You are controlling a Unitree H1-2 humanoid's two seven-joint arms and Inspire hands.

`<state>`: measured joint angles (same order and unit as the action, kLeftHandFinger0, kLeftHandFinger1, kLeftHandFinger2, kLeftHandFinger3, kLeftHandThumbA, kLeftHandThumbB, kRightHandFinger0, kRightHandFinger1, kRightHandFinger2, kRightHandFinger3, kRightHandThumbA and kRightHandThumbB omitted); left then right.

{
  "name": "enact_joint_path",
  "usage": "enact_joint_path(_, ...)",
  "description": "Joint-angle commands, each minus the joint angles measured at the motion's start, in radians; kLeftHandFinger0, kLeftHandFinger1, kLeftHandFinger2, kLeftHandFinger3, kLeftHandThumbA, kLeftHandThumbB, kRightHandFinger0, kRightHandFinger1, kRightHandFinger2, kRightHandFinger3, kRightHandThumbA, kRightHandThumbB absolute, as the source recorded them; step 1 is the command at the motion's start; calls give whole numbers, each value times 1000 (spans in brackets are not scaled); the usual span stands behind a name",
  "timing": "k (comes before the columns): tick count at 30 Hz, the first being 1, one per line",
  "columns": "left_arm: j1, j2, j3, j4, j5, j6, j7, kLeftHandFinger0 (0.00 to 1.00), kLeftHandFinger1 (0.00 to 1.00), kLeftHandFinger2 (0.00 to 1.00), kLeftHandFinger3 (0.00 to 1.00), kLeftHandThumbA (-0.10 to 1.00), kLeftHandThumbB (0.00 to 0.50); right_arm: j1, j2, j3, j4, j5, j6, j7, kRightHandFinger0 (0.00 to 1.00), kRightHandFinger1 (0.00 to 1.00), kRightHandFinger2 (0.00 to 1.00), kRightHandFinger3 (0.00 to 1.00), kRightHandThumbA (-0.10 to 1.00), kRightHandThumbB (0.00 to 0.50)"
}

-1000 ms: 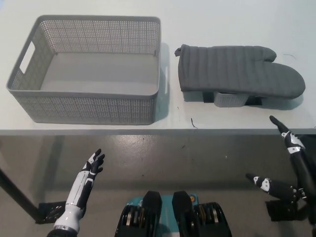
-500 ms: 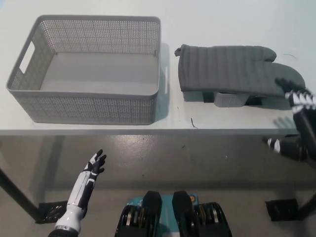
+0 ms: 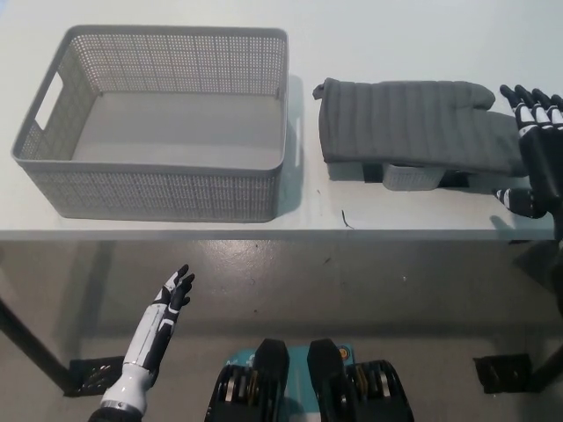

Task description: Usethe right hand to pick up a oven gloves on top of a leveled container and place it into another larger container on the left side

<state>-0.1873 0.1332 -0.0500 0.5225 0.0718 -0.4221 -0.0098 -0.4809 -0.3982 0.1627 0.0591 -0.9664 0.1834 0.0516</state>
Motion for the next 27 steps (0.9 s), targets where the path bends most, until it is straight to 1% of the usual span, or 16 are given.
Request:
enact_joint_path(1,-21,12,-3,-18,11,-48,10,1000,1000,1000,1000,1000,500,-65,-8,15,41,-53,37,-43,1000,1000,1000,1000,1000,242)
enact_joint_path(7,-21,11,-4,-16,19,-48,14,1000,1000,1000,1000,1000,500,-85,8,31,81,-33,37,-41,1000,1000,1000,1000,1000,231)
enact_joint_path(12,-23,13,-2,-18,19,-48,11,1000,1000,1000,1000,1000,500,-114,28,53,148,-46,46,-80,1000,1000,1000,1000,1000,241)
enact_joint_path(16,-25,14,-6,-14,44,-48,26,1000,1000,1000,1000,1000,500,-133,34,64,165,-44,59,-73,1000,1000,1000,1000,1000,248)
enact_joint_path(18,-25,19,-16,-13,64,-48,37,1000,1000,1000,1000,1000,500,-140,39,64,180,-43,59,-103,1000,1000,1000,1000,1000,251)
enact_joint_path(21,-26,25,-29,-12,89,-48,56,1000,1000,1000,1000,1000,500,-145,41,67,180,-45,63,-112,1000,1000,1000,1000,1000,242)
enact_joint_path(27,-18,29,-42,-11,90,-48,68,1000,1000,1000,1000,1000,500,-157,45,75,200,-50,76,-119,1000,1000,1000,1000,1000,242)
